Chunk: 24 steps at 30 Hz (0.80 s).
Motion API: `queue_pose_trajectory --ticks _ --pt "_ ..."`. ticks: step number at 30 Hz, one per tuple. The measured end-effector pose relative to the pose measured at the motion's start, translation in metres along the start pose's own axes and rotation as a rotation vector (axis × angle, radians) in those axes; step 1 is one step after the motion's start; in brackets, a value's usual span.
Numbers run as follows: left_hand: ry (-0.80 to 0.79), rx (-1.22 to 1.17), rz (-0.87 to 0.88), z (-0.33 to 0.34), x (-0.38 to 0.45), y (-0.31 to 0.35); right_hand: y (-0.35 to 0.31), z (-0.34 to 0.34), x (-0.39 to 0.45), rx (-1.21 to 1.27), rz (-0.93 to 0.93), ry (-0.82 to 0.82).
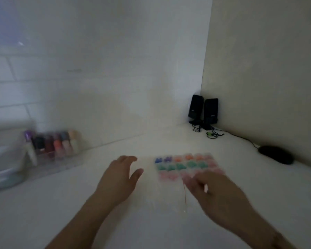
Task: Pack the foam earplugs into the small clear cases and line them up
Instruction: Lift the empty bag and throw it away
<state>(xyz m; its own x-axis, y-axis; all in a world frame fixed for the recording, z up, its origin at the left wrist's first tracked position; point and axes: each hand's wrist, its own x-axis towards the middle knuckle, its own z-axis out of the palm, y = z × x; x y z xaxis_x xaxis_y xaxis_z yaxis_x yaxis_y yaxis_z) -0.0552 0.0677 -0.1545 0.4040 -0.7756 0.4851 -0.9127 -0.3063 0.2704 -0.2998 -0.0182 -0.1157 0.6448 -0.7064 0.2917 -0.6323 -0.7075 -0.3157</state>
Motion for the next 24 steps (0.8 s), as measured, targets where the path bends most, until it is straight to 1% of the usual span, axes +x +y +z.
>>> queue_pose_trajectory --ticks 1,2,3,4,5,6,7,9,11,12,13,14,15,16,17,19,21,24 --pt "-0.185 0.063 -0.114 0.029 -0.008 -0.004 0.0 0.023 -0.003 -0.024 -0.005 -0.006" --pt "-0.263 0.143 -0.163 0.037 -0.012 -0.002 0.0 0.042 -0.009 -0.021 0.051 -0.087" --pt "-0.283 0.177 -0.186 0.039 -0.008 -0.004 -0.002 0.048 -0.012 0.027 0.104 -0.057" --pt "-0.275 0.19 -0.193 0.04 -0.003 -0.004 0.001 0.057 -0.008 0.007 0.152 -0.033" --pt "-0.261 0.119 -0.199 0.041 -0.001 -0.002 0.007 0.063 -0.006 0.079 0.175 -0.01" --pt "-0.211 -0.003 -0.188 0.041 -0.004 0.002 0.007 0.068 -0.006 0.179 0.143 -0.017" --pt "-0.22 -0.158 -0.203 0.037 -0.003 0.006 0.004 0.073 -0.009 0.31 0.095 0.027" --pt "-0.187 -0.483 -0.238 0.029 0.003 0.005 0.01 0.076 -0.015 0.489 0.042 0.168" --pt "-0.117 -0.863 -0.321 0.016 0.004 0.013 0.018 0.065 -0.026 0.597 0.125 0.287" --pt "-0.079 -0.975 -0.336 0.014 0.003 0.02 0.02 0.057 -0.033 0.622 0.182 0.31" --pt "-0.049 -1.058 -0.339 0.012 0.002 0.028 0.026 0.055 -0.039 0.661 0.218 0.307" --pt "-0.02 -1.111 -0.325 0.012 0.002 0.038 0.03 0.051 -0.043 0.686 0.253 0.246" --pt "-0.004 -1.14 -0.299 0.012 0.002 0.049 0.032 0.046 -0.047 0.749 0.267 0.171" --pt "0.007 -1.145 -0.249 0.013 0.003 0.06 0.033 0.042 -0.052 0.831 0.281 0.134" --pt "0.014 -1.117 -0.192 0.013 0.004 0.07 0.031 0.036 -0.055 0.965 0.322 0.133" --pt "0.029 -1.0 -0.06 0.014 0.003 0.089 0.032 0.02 -0.06 1.117 0.412 0.133" --pt "0.028 -0.917 0.025 0.02 0.001 0.107 0.039 0.005 -0.063 1.046 0.411 0.27" --pt "0.072 -0.886 0.059 0.035 -0.005 0.134 0.053 -0.013 -0.072 0.967 0.387 0.496"
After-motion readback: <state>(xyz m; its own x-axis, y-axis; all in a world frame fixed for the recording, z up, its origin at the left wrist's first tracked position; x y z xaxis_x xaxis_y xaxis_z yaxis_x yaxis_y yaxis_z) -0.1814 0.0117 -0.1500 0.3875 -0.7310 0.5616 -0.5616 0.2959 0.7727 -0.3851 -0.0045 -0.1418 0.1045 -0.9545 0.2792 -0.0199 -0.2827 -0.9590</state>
